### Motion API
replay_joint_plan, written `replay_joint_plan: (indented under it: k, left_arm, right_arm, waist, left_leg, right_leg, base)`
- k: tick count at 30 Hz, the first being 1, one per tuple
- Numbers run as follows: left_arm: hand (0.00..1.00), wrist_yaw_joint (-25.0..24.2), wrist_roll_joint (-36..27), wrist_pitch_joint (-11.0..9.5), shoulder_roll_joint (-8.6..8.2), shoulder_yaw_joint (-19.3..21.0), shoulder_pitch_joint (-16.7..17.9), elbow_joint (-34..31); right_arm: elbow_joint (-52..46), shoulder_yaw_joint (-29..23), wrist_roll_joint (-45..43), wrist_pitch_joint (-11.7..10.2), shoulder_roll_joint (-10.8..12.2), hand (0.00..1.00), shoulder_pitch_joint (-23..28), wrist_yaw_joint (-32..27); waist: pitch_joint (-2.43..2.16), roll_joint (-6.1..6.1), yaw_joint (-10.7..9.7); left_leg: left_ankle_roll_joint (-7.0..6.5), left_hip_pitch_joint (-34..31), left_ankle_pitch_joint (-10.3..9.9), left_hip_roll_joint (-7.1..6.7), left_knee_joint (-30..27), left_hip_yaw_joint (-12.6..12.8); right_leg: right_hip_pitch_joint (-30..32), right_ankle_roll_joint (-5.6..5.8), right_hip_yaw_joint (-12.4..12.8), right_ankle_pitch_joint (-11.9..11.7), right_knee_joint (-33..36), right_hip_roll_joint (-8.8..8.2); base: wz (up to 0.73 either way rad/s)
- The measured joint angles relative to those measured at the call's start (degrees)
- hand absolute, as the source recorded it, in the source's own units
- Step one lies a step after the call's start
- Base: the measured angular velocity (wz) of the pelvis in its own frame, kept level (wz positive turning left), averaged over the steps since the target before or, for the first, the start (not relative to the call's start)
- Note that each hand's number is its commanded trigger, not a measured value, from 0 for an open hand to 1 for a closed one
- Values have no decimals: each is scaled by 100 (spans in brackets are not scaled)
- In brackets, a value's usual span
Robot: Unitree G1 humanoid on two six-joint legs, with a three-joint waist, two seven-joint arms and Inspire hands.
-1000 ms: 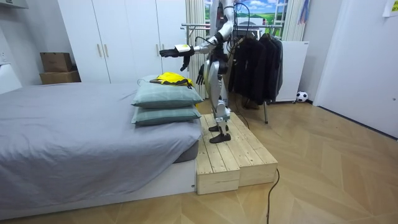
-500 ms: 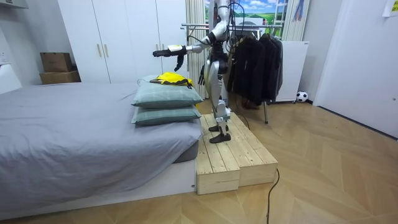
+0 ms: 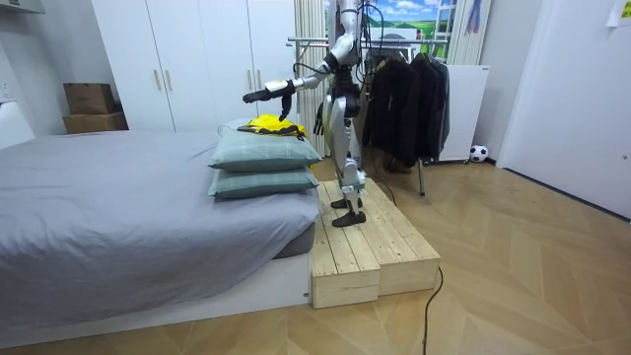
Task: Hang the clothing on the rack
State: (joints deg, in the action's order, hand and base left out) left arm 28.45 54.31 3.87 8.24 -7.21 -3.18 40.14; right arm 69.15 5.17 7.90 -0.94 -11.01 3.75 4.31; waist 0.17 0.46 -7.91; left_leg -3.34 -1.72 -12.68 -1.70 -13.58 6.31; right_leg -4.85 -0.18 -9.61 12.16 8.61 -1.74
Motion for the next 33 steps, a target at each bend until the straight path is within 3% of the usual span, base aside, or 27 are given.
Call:
replay_joint_plan:
  k: [6, 15, 33]
  left_arm:
    - [0, -26, -4, -11, -129, -90, -118, 263]
    - [0, -271, -124, 37, -316, -261, -144, 600]
    - [0, -299, -82, -36, -316, -427, -65, 622]
  right_arm:
    - [-5, 27, -95, 67, 37, 0, -41, 17]
    - [-31, 36, 68, 101, 114, 0, -49, -54]
    - [-30, 19, -52, 36, 178, 0, -41, -243]
  waist:
    - [25, -95, -111]
    - [13, -140, -114]
    - [19, -138, -118]
  left_leg:
    - [-10, -63, 46, -13, -2, -20]
    - [-6, -58, 48, -3, 1, -15]
    - [-5, 38, 49, 6, 5, 15]
  right_leg:
    - [42, -1, 20, -1, 1, -6]
    - [48, -1, 12, -1, 0, -15]
    - [-45, -15, 32, -9, 14, -2]
  base:
    - [3]
    - [0]
    - [0]
